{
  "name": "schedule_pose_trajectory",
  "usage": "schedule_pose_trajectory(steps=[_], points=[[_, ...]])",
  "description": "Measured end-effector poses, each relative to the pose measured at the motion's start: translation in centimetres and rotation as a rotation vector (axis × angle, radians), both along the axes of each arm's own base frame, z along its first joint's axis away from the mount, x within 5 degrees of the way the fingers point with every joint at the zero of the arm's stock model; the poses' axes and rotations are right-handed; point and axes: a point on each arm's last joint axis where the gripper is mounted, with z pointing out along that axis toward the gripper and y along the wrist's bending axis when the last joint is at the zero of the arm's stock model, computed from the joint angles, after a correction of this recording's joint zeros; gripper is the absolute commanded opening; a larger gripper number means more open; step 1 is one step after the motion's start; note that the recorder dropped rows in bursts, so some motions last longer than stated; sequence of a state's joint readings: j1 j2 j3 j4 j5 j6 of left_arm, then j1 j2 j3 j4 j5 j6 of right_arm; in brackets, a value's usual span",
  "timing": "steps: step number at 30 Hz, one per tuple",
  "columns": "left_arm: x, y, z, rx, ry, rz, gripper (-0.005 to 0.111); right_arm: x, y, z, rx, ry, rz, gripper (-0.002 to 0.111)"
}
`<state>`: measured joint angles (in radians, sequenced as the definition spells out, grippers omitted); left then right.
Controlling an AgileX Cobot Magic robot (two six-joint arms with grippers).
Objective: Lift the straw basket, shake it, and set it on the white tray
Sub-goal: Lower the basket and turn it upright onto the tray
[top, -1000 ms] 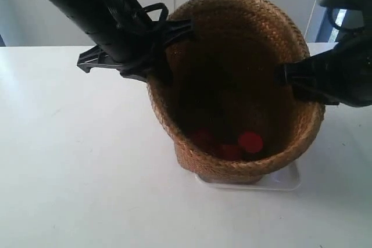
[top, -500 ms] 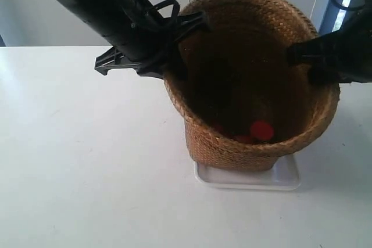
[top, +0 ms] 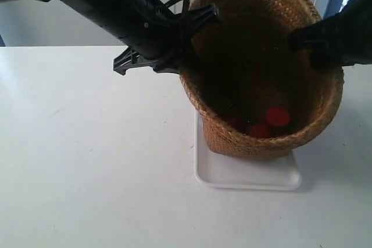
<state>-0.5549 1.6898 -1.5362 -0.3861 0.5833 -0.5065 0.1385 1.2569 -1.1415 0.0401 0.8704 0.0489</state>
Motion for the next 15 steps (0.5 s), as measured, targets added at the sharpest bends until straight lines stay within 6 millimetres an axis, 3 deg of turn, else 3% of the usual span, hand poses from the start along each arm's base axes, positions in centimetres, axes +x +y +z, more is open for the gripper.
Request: schedule_pose_trajectory(steps=[9,12,15], points=[[-0.2,-0.1,-0.2,0.006,0.018,-0.029,0.000,0.8,0.4,-1.2,0.009,0.055,0.044,0.002],[-0.2,-0.1,-0.2,0.008,0.016,-0.031,0.003,1.0,0.5,-1.3,0.011,0.057,0.052,0.012],[-0.2,-0.1,-0.2,0.008,0.013,-0.032,0.017,1.1,0.5,-1.4,0.012,0.060,0.054,0.028]])
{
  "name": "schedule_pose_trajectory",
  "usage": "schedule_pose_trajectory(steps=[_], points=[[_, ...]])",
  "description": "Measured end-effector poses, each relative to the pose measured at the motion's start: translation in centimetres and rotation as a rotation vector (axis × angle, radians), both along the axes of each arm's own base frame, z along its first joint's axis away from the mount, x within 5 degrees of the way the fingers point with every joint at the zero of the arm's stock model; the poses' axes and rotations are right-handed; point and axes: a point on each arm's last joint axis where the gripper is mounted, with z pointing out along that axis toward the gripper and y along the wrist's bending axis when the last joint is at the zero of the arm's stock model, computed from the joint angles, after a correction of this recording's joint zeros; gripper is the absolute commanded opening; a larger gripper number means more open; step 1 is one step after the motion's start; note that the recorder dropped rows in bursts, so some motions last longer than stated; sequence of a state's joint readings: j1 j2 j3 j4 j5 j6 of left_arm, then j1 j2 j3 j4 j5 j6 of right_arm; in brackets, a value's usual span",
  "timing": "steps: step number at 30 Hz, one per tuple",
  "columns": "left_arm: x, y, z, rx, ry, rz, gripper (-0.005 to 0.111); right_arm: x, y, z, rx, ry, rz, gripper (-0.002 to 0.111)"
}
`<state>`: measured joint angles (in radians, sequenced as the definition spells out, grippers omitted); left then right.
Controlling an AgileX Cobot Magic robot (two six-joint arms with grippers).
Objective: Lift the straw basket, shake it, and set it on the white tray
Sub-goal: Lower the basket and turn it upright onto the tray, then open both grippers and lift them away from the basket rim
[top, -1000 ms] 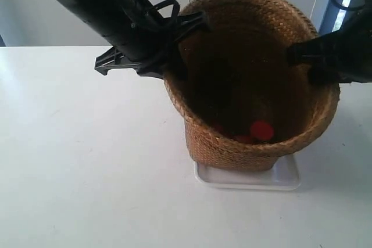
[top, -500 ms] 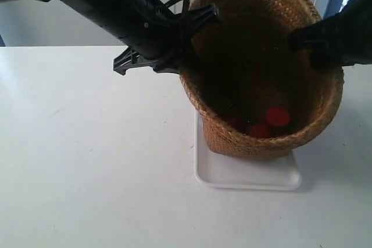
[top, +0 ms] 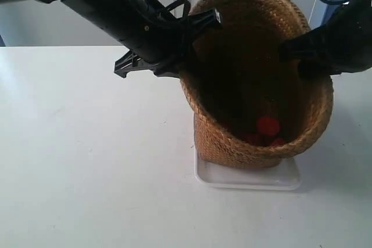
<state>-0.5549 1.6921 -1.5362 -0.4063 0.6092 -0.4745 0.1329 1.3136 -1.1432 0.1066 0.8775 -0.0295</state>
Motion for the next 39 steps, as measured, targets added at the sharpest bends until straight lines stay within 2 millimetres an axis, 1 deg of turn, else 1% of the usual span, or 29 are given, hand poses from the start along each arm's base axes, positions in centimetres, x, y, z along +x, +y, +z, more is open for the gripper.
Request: schedule_pose_trajectory(steps=[4,7,9,11,14,17,20,24,27,30,36,39], points=[[0.2,0.0,0.1,-0.012,-0.021,0.011,0.046,0.0,0.0,0.0,-0.001,0.001,0.001,0.047],[0.3,-0.2,0.3,-0.037,-0.032,0.021,0.062,0.0,0.0,0.0,0.000,0.001,0.003,0.060],[0.3,-0.2,0.4,-0.045,-0.037,0.026,0.070,0.1,0.1,0.0,0.006,0.001,0.003,0.066],[0.4,-0.3,0.4,-0.052,-0.038,0.029,0.076,0.0,0.1,0.0,0.013,0.001,0.003,0.068],[0.4,-0.3,0.5,-0.063,-0.037,0.033,0.079,0.0,0.2,0.0,0.017,0.002,0.002,0.068],[0.4,-0.4,0.5,-0.066,-0.038,0.033,0.080,0.1,0.1,0.3,0.014,-0.021,0.002,0.068],[0.4,-0.4,0.5,-0.062,-0.044,0.026,0.080,-0.3,-0.1,1.4,0.000,-0.081,0.001,0.068],[0.4,-0.3,0.5,-0.047,-0.051,0.020,0.080,-1.1,-0.4,3.4,-0.019,-0.175,0.000,0.068],[0.4,-0.2,0.3,-0.019,-0.060,0.010,0.080,-1.6,-0.5,4.2,-0.016,-0.206,-0.001,0.068],[0.3,0.1,0.7,0.007,-0.090,0.006,0.080,-1.7,-0.5,4.3,-0.009,-0.215,-0.002,0.068],[-0.3,0.7,2.2,0.008,-0.148,0.007,0.080,-1.1,-0.2,3.7,-0.005,-0.188,0.004,0.068],[-0.6,1.2,3.0,0.039,-0.196,0.003,0.079,-1.0,-0.2,3.5,-0.005,-0.184,0.004,0.068]])
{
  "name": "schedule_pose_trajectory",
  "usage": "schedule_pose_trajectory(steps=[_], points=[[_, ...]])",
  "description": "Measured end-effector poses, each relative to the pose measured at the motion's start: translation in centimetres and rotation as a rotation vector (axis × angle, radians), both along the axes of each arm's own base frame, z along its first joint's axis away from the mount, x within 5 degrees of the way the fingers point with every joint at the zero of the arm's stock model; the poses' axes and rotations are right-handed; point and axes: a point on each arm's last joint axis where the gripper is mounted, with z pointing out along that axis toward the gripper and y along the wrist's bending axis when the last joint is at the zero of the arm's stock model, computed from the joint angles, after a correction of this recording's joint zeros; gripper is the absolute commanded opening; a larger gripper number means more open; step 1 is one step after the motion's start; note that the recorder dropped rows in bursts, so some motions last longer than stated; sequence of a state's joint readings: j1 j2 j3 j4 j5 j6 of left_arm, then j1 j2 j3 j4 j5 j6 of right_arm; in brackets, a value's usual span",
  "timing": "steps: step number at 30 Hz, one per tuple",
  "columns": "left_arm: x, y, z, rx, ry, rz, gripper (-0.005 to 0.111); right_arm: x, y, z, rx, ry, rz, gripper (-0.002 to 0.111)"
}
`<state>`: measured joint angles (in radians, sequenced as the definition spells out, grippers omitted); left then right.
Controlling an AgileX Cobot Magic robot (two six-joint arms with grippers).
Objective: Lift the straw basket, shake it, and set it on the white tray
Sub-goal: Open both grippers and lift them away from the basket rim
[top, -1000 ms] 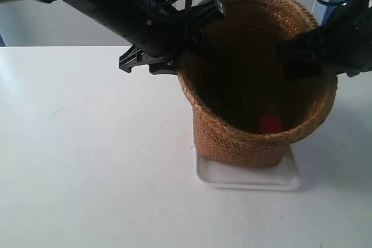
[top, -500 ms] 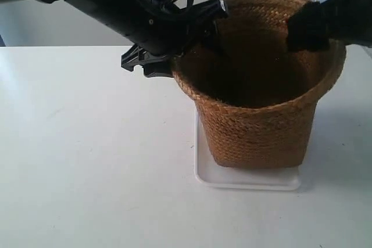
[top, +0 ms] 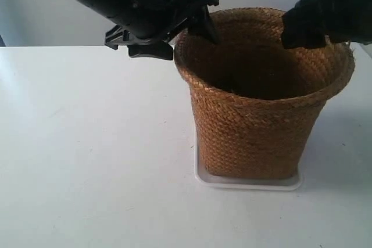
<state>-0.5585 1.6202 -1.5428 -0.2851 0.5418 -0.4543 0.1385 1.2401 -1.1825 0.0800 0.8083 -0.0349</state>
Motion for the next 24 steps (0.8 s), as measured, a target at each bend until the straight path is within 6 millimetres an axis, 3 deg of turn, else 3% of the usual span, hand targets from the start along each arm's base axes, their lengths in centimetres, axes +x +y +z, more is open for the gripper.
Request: schedule_pose_trajectory(steps=[4,8,18,24], points=[[-0.5,0.9,0.8,0.080,-0.059,-0.007,0.079,-0.3,-0.1,0.7,0.006,-0.044,-0.002,0.062],[-1.2,2.2,1.6,0.189,-0.101,-0.013,0.071,-1.7,-0.3,2.3,0.017,-0.120,-0.003,0.047],[-4.3,6.0,4.8,0.393,-0.190,0.012,0.000,-7.0,-1.0,6.2,0.046,-0.301,-0.003,0.002],[-7.1,8.4,7.6,0.426,-0.276,0.036,0.000,-10.8,-1.5,7.3,0.055,-0.379,0.000,0.000]])
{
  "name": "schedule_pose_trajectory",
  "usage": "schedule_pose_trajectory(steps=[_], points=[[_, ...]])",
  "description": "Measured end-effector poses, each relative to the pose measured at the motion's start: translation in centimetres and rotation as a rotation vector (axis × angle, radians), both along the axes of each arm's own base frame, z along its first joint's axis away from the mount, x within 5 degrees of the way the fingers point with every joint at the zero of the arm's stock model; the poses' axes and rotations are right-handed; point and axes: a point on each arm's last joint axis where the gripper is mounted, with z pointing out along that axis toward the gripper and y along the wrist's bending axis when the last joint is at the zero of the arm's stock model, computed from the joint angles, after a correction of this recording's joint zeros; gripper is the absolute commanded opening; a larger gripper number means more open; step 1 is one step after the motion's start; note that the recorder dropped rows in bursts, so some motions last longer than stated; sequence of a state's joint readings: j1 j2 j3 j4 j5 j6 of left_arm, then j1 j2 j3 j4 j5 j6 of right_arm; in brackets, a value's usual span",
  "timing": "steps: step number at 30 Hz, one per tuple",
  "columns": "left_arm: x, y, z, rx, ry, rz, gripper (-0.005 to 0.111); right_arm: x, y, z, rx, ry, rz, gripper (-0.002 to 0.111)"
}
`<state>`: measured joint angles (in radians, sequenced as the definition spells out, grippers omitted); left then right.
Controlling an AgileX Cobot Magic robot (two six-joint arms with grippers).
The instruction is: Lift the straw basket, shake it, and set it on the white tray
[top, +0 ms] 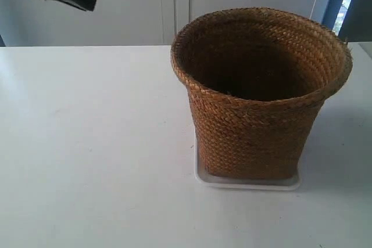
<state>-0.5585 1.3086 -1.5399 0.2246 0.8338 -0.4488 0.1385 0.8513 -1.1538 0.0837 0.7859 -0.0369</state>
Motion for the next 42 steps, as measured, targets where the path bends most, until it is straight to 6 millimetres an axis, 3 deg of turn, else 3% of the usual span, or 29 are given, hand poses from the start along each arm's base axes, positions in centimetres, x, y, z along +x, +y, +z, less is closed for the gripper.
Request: schedule_pose_trajectory(steps=[5,8,14,21,30,37,42], points=[[-2.7,1.7,1.3,-0.029,-0.124,-0.037,0.000,-3.3,-0.4,-1.4,0.005,-0.026,0.001,0.000],[-4.3,2.6,1.0,-0.030,-0.176,-0.062,0.000,-5.0,-0.7,-2.9,0.007,-0.024,0.002,0.000],[-6.5,3.9,-1.8,-0.019,-0.198,-0.087,0.000,-7.9,-1.1,-5.4,0.011,-0.052,0.002,0.000],[-8.8,5.1,-5.0,-0.064,-0.289,-0.111,0.000,-10.3,-1.4,-6.6,0.021,-0.123,0.001,0.000],[-11.2,6.5,-7.3,-0.093,-0.360,-0.127,0.000,-12.0,-1.6,-7.9,0.004,-0.041,0.011,0.000],[-13.0,7.4,-8.1,-0.147,-0.456,-0.137,0.000,-12.0,-1.6,-8.0,0.004,-0.030,0.012,0.000],[-13.4,7.6,-10.0,-0.136,-0.435,-0.140,0.000,-12.0,-1.6,-8.0,0.004,-0.030,0.013,0.000]])
